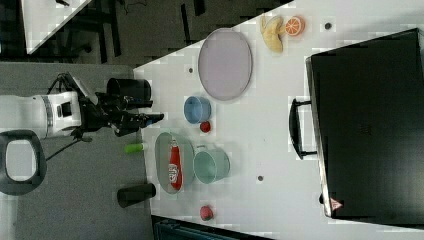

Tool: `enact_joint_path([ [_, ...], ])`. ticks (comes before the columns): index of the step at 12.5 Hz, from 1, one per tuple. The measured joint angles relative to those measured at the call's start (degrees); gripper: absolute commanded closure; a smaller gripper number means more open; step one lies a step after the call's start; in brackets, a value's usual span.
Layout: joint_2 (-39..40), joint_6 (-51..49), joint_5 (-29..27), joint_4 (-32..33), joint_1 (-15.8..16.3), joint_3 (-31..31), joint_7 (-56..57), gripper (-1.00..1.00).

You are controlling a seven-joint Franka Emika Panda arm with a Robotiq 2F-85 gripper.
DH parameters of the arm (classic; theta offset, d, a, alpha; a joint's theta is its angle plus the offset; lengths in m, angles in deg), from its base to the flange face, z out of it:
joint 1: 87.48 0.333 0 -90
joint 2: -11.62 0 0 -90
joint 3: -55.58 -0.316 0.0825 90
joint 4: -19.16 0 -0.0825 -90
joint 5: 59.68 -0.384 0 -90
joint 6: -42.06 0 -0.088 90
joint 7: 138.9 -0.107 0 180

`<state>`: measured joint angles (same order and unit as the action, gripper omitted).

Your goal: Pick ketchup from strainer and place it on the table

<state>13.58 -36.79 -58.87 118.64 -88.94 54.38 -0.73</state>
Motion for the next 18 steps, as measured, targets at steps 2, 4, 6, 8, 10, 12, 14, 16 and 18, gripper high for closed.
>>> enact_joint_path([
  [2, -1.93, -4.83, -0.48, 1.06, -3.47, -3.61, 0.0, -0.82],
  [4, -4.07, -5.66, -0.95, 1.45, -4.75, -5.51, 0.01, -1.0],
  [6, -5.11, -5.93, -1.5, 1.12, -4.87, -7.7, 0.01, -1.0],
  [8, -5.09, -5.6, -1.34, 0.73, -4.94, -11.78, 0.01, -1.0],
  [10, -3.81, -4.76, -1.37, 0.11, -4.55, -17.3, 0.01, -1.0],
  [12, -1.2, -4.4, -1.46, 0.0, -3.52, -23.88, 0.01, -1.0],
  [14, 2.07, -3.67, -1.41, 0.0, -2.34, -30.77, 0.01, -1.0],
  [16, 5.38, -2.92, -1.39, 0.45, -0.79, -36.59, 0.0, -1.0],
  [18, 6.68, 1.17, -1.44, 3.47, 0.97, -40.23, 0.0, -1.0],
])
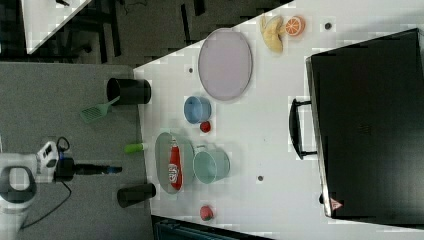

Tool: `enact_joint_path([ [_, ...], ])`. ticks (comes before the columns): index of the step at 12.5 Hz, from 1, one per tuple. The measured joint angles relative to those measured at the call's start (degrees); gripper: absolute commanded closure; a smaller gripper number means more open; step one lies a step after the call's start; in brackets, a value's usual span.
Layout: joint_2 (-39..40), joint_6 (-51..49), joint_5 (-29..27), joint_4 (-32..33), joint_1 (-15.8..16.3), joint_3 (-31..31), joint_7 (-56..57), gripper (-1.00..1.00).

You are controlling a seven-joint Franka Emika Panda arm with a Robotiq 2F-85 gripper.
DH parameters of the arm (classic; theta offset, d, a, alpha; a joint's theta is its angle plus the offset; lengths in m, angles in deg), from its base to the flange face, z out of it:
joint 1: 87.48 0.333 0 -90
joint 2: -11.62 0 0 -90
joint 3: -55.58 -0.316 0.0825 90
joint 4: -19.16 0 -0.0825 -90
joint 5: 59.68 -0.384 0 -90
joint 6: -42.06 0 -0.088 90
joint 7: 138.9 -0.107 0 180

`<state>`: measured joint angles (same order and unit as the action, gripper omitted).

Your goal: Pick ketchup from strainer and place it on the table

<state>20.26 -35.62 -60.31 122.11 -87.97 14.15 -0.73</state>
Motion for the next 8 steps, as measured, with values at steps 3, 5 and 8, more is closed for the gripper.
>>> enact_joint_path([
  [3, 1.62, 10.48, 0.89, 5.43, 2.82, -2.6, -2.37, -1.0],
  [5, 3.44, 18.79, 3.65, 10.3, 3.54, -3.3, -4.96, -1.0],
  [8, 7.81, 31.27, 6.29, 17.9, 3.65, -2.6, -6.63, -1.0],
])
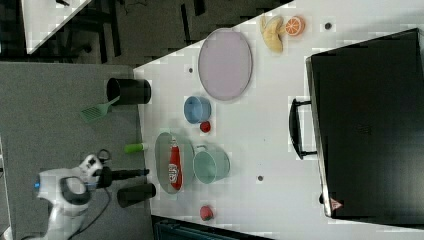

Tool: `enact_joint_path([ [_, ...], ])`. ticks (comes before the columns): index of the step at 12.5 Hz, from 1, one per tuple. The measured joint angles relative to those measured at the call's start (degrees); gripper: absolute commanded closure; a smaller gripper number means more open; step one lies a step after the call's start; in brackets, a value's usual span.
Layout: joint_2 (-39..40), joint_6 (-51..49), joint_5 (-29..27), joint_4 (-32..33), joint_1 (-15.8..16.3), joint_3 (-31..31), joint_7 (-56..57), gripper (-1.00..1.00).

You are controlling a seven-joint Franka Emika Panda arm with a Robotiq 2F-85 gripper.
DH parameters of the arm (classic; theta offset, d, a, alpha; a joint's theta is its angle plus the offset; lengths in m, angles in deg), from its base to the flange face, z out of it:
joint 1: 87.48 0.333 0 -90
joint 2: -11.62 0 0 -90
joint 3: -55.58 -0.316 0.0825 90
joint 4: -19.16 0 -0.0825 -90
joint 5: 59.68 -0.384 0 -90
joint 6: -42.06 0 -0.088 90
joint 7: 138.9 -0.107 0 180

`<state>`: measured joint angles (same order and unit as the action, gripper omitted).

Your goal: Pick ketchup from strainer and place it on the table

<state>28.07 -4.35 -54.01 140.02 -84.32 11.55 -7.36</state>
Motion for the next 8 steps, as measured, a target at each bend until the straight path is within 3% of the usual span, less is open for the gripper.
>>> enact_joint_path([
  [3, 6.06, 8.95, 3.7, 5.04, -0.23, 0.67, -1.52, -1.0],
  [8, 14.32, 12.87, 5.58, 5.37, -0.79, 2.83, -4.19, -1.0],
])
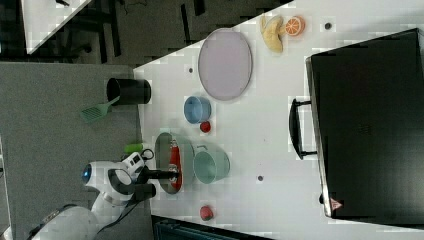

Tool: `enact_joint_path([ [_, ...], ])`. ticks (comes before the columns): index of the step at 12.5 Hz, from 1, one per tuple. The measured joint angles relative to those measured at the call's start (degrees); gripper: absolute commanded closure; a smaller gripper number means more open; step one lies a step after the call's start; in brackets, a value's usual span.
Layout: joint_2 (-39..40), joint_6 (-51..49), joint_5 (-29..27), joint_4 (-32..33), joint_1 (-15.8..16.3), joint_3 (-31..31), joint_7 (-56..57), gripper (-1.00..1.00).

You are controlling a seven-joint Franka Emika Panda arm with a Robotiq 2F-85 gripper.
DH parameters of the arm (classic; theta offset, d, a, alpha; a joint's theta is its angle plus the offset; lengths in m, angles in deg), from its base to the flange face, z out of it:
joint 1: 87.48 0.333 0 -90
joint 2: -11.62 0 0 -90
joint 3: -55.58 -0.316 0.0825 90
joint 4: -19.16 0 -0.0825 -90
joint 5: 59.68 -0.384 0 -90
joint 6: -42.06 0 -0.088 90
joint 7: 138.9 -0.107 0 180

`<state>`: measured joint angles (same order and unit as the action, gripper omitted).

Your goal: Pick ketchup from strainer and place it on the table

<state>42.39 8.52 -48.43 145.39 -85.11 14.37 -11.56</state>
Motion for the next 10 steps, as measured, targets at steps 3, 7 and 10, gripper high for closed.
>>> enact_joint_path([
  [3, 2.38, 3.58, 0.18, 0.0, 0.21, 1.34, -1.74, -1.0],
  [7, 4.17, 5.76, 2.01, -0.11, 1.08, 4.5, -1.94, -0.69],
  [10, 4.36, 5.82, 2.84, -0.78, 1.61, 4.7, -1.96, -0.21],
])
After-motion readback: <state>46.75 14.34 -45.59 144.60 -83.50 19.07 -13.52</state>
